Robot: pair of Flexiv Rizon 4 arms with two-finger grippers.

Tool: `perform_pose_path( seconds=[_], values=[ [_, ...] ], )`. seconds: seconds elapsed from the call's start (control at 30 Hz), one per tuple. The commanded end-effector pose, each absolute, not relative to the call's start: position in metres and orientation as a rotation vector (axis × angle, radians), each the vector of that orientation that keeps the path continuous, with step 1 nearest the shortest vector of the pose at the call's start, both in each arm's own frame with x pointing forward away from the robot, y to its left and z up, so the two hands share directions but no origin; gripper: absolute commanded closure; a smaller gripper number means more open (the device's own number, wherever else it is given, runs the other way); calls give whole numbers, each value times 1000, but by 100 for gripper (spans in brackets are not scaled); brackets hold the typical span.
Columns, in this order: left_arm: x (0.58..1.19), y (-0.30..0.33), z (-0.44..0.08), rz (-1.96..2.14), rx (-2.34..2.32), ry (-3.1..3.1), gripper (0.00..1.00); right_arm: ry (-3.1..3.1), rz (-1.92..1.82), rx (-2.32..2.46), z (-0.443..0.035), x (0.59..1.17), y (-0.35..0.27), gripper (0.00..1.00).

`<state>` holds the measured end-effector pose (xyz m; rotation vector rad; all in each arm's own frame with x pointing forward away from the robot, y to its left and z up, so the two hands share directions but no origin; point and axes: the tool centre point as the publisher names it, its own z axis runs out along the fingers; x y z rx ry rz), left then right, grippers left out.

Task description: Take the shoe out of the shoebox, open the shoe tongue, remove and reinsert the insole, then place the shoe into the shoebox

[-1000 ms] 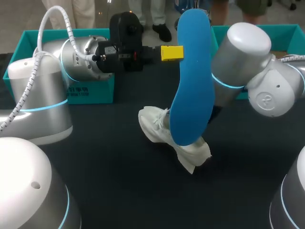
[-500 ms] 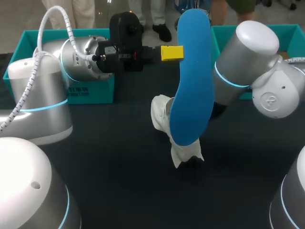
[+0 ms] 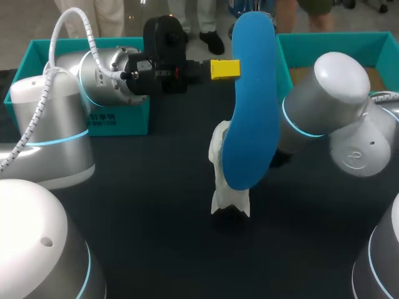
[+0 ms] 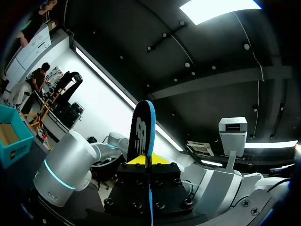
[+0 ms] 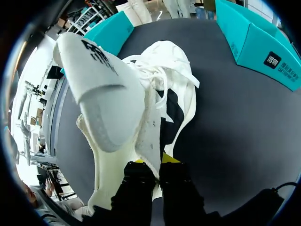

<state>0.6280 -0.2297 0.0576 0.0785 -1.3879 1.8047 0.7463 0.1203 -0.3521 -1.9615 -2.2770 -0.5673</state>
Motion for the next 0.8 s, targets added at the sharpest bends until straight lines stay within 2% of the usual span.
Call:
perform_pose_path(
  seconds=[0.03,0.73,0.8],
  values=[
    [628,-230,57,1807,79,-1386,100,-2303,-532,-1938,-359,753,131,100],
    [628,-230,57,1807,79,-1386,100,-2309,-462,-1950,-381,753,131,100],
    [628,-230,57,1807,79,-1386,100,-2304,-461,-1953,-380,752,130,53]
  ],
)
